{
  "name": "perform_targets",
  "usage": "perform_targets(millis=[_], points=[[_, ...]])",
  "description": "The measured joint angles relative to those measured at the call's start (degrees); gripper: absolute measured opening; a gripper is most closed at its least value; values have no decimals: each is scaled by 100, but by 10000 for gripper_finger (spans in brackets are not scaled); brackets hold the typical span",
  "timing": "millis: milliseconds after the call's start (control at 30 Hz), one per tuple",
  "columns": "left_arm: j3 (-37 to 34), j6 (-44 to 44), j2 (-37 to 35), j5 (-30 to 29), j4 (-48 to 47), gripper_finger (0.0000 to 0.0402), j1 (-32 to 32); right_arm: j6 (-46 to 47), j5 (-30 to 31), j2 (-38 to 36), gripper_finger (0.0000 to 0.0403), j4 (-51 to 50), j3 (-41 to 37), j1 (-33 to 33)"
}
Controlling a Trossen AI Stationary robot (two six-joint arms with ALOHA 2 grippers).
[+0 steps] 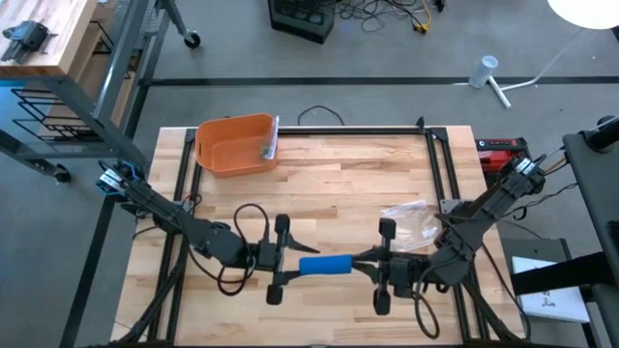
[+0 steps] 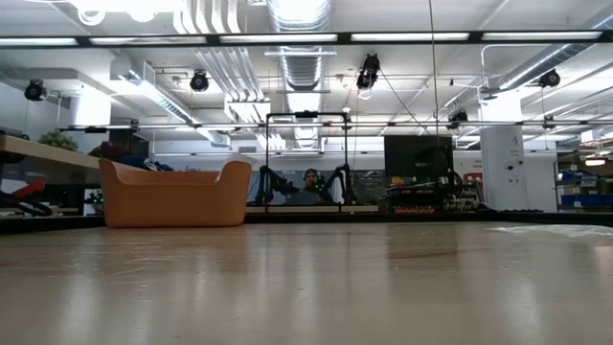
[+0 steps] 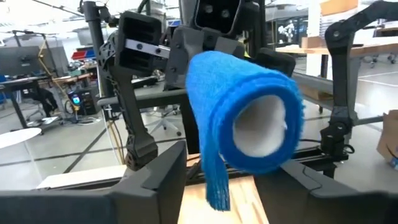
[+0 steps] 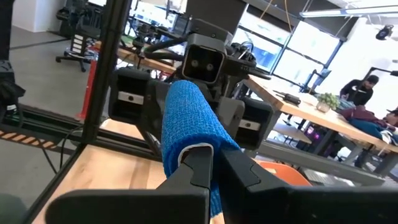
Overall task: Roll bandage
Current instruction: Roll the blue bandage
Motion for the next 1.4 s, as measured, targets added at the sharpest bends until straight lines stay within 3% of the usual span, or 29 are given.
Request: perform_targets(millis=[333,467,700,1200,1400], points=[[2,8,0,16,-4,123,259,74,-331,2,3,0,-2,-18],[2,142,0,358,-20,101,323,52,-327,2,3,0,-2,-22],[7,265,0,506,-138,8,318,50,-327,2,3,0,-2,-20],[7,173,-308,300,-558,0,295,1139,-354,-13,3,-222,91,85],[7,170,-387,302,-754,0,286,1288,-982,-15,3,37,92,94]])
